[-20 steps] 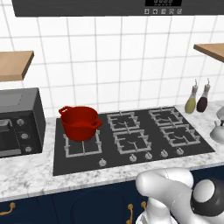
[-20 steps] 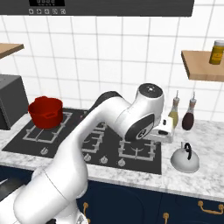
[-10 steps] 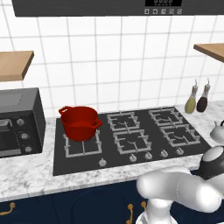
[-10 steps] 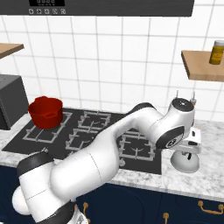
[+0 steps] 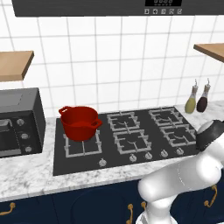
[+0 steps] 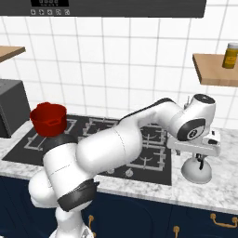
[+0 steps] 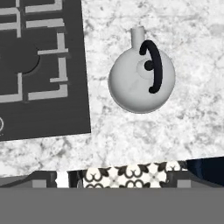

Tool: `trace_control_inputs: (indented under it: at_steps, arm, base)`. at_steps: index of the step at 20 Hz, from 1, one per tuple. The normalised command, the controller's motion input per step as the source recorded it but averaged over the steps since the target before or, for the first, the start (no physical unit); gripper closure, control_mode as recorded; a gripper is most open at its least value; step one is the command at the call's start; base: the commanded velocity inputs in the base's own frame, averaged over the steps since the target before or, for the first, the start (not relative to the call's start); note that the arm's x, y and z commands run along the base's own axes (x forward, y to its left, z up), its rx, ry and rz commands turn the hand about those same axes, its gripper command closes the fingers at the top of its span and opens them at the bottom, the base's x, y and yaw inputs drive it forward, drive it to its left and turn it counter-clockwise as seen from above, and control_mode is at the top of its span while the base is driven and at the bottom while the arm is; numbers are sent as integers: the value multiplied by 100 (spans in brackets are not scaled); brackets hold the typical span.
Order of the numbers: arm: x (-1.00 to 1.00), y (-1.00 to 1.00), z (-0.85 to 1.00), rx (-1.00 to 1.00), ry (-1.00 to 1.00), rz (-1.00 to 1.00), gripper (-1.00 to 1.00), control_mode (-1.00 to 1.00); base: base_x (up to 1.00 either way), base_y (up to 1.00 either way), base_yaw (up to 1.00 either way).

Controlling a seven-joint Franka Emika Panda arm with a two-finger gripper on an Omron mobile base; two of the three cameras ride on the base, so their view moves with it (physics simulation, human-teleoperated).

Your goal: Pick the kettle from the counter and place it on a stove burner. Then turn the burner on.

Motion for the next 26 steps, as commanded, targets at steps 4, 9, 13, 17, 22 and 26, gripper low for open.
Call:
trace_control_inputs:
  at_steps: [4,9,13,17,22,26]
  arm:
    - [9,-14,-38,0,9,0,-100,-100]
    - [11,-18,-37,0,4,0,-100,-100]
    - [13,-28,-32,0,0,0,-100,-100]
    - [28,-15,-21,0,0,0,-100,-100]
    - [35,-3,-18,0,-3,0,-100,-100]
    - [35,-5,-29,0,-4,0,-100,-100]
  base:
    - [0,0,0]
    - [0,0,0]
    - [0,0,0]
    - [0,0,0]
    - [0,0,0]
    - [0,0,0]
